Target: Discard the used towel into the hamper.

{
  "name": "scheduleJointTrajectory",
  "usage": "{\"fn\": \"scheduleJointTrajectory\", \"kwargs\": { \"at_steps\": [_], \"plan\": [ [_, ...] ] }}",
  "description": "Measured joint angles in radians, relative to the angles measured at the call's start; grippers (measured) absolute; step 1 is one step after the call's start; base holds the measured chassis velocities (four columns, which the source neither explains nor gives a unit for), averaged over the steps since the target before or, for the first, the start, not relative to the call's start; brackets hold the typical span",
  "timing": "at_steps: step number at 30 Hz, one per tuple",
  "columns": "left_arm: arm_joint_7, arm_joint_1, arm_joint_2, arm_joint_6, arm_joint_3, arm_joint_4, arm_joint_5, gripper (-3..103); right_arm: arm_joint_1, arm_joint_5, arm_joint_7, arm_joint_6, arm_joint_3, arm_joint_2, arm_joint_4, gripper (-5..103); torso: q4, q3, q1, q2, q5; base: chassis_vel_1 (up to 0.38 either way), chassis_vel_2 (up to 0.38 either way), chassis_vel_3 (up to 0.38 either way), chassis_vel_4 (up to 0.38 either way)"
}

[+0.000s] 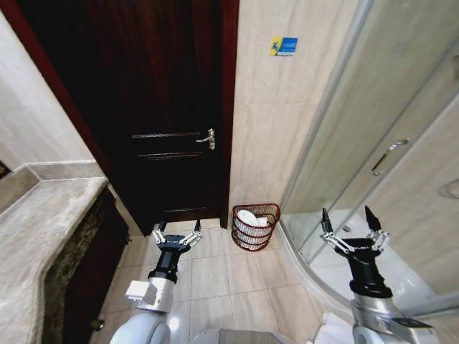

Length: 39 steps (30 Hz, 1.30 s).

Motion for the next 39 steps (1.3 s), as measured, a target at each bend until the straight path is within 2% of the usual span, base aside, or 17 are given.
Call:
{"fn": "scheduleJointTrajectory", "kwargs": {
  "at_steps": [23, 28, 30, 32, 33, 35, 36, 39],
  "plan": [
    [0.000, 0.000, 0.000, 0.000, 0.000, 0.000, 0.000, 100, -0.003, -0.017, 0.000, 0.027, 0.007, 0.000, -0.008, 100, 0.0000, 0.000, 0.000, 0.000, -0.0001, -0.115, -0.111, -0.120, -0.123],
    [0.000, 0.000, 0.000, 0.000, 0.000, 0.000, 0.000, 100, -0.005, -0.019, 0.038, 0.031, 0.008, 0.000, -0.004, 100, -0.0001, 0.000, 0.000, 0.000, -0.0001, -0.127, -0.129, -0.126, -0.126],
    [0.000, 0.000, 0.000, 0.000, 0.000, 0.000, 0.000, 100, -0.006, -0.026, 0.093, 0.023, 0.004, 0.000, 0.004, 100, 0.0000, 0.000, 0.000, 0.000, 0.0000, -0.129, -0.130, -0.130, -0.134],
    [0.000, 0.000, 0.000, 0.000, 0.000, 0.000, 0.000, 100, -0.010, -0.036, 0.195, -0.019, -0.007, 0.000, 0.021, 100, 0.0000, 0.000, 0.000, 0.000, 0.0000, -0.144, -0.132, -0.134, -0.122],
    [0.000, 0.000, 0.000, 0.000, 0.000, 0.000, 0.000, 100, -0.010, -0.036, 0.195, -0.019, -0.007, 0.000, 0.021, 100, 0.0000, 0.000, 0.000, 0.000, 0.0000, -0.144, -0.133, -0.142, -0.122],
    [0.000, 0.000, 0.000, 0.000, 0.000, 0.000, 0.000, 100, -0.018, -0.043, 0.316, -0.096, -0.014, 0.000, 0.041, 100, 0.0000, 0.000, 0.000, 0.000, -0.0002, -0.116, -0.136, -0.105, -0.125],
    [0.000, 0.000, 0.000, 0.000, 0.000, 0.000, 0.000, 100, -0.018, -0.043, 0.316, -0.096, -0.014, 0.000, 0.041, 100, 0.0000, 0.000, 0.000, 0.000, -0.0002, -0.110, -0.140, -0.105, -0.119],
    [0.000, 0.000, 0.000, 0.000, 0.000, 0.000, 0.000, 100, -0.028, -0.075, 0.390, -0.166, 0.000, 0.000, 0.049, 100, 0.0001, 0.000, 0.000, 0.000, 0.0001, -0.118, -0.128, -0.109, -0.124]
  ]
}}
